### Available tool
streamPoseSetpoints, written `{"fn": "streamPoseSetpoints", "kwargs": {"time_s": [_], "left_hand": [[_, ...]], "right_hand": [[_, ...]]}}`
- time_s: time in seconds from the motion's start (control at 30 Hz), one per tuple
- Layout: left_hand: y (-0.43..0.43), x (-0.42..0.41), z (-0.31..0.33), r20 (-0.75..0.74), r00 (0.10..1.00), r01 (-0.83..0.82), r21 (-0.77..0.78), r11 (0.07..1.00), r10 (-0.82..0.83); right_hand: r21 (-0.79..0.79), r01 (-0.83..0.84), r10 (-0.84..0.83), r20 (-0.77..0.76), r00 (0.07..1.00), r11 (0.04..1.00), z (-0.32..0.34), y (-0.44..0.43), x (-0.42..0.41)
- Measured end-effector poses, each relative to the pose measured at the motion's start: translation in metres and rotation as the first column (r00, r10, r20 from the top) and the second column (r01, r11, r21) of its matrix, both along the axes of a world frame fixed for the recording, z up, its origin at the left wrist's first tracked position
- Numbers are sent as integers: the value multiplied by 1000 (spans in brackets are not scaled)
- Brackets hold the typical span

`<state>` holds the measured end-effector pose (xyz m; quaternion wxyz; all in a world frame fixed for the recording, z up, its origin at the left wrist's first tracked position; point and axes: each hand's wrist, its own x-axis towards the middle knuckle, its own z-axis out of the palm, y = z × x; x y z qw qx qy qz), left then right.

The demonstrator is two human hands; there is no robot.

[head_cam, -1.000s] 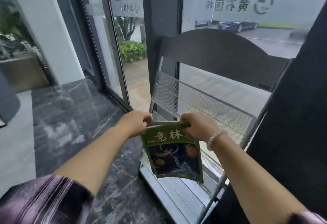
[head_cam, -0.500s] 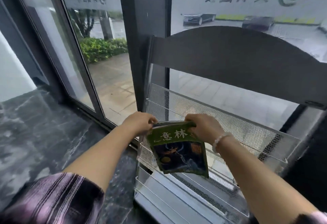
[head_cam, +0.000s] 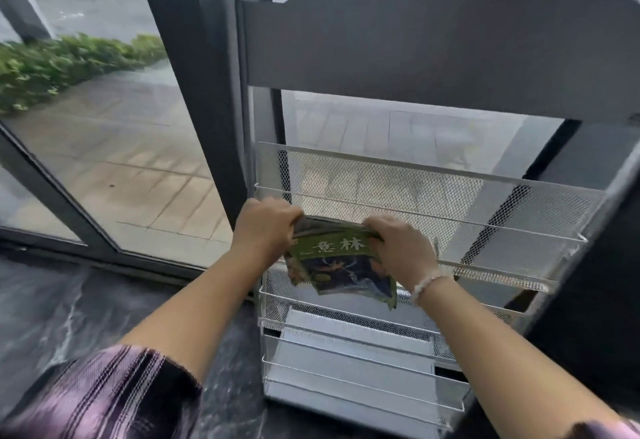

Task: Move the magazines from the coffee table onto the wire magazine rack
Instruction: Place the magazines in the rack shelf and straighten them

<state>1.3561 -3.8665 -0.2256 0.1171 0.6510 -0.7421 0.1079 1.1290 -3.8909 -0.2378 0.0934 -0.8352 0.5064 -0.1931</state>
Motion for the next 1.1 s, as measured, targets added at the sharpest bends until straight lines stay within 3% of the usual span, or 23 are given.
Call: {"fn": "streamPoseSetpoints", "kwargs": {"time_s": [0.27,0.43,0.67,0.9,1.1], "left_hand": [[-14,30,-50,34,999,15,-35,999,-14],[-16,33,-78,-2,1000,17,-49,999,-17],[-28,47,-104,-90,996,-10,-129,992,-2],[-15,66,-117,-121,992,-37,-122,992,23],[-11,62,-128,-193,981,-31,-196,980,-8]], "right_hand": [[4,1,0,-46,999,1000,-41,-2,23],[-81,13,-18,-69,997,997,-75,-7,23],[-202,135,-121,80,989,970,-95,-6,3],[26,423,-424,86,902,906,-109,-5,-34],[27,520,-518,134,845,854,-130,5,-35]]}}
